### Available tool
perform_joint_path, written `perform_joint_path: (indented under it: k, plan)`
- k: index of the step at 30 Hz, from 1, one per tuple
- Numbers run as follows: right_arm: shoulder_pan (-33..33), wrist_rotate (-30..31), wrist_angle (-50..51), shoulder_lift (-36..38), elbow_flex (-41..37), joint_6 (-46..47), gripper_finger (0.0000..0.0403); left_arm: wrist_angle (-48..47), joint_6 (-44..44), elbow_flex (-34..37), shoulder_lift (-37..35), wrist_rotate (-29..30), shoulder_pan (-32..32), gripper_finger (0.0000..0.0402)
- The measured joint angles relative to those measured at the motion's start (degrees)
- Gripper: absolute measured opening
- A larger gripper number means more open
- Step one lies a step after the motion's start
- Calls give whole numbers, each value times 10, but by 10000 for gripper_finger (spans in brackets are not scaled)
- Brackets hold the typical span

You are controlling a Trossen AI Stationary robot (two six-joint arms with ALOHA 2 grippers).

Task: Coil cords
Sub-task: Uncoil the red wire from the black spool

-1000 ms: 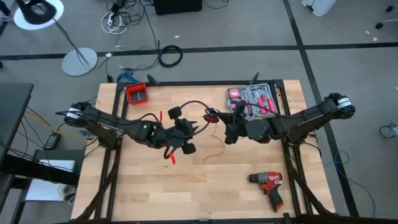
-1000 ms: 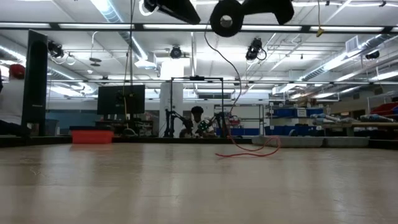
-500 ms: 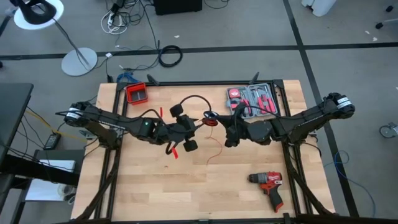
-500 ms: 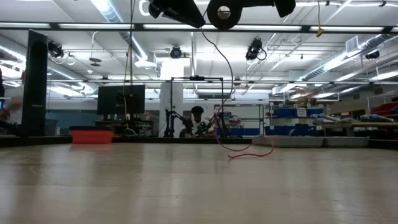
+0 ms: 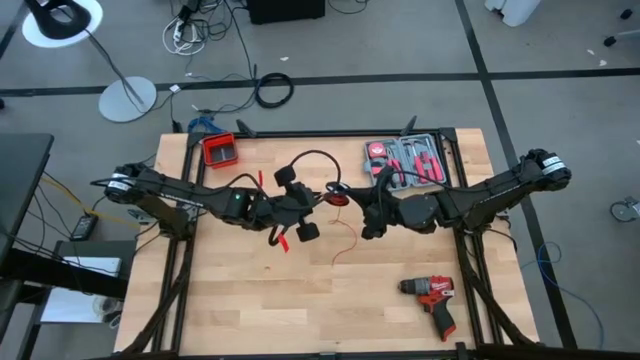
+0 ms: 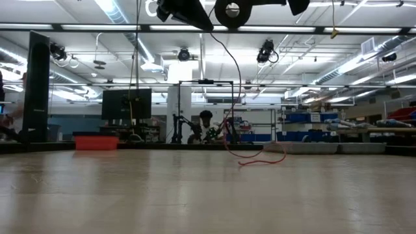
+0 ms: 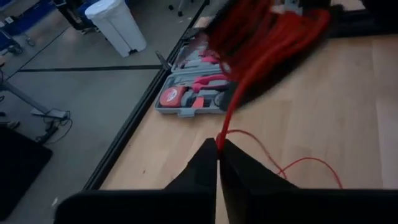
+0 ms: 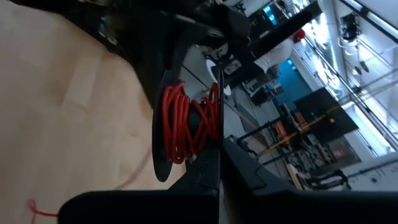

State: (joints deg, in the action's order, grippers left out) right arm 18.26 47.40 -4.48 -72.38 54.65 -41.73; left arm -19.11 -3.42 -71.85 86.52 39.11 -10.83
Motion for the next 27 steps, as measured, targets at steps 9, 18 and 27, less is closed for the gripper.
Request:
perform_joint_path:
  k: [9, 18, 27]
  plan:
    - [-9, 53, 22, 0, 0, -4, 0, 2, 17, -29, 1, -12, -2, 2]
    - [-34, 58, -29, 0, 0, -4, 0, 47, 14, -40, 11, -99, -4, 1]
    - [-32, 53, -93, 0, 0, -24, 0, 48, 15, -39, 87, -94, 1, 0]
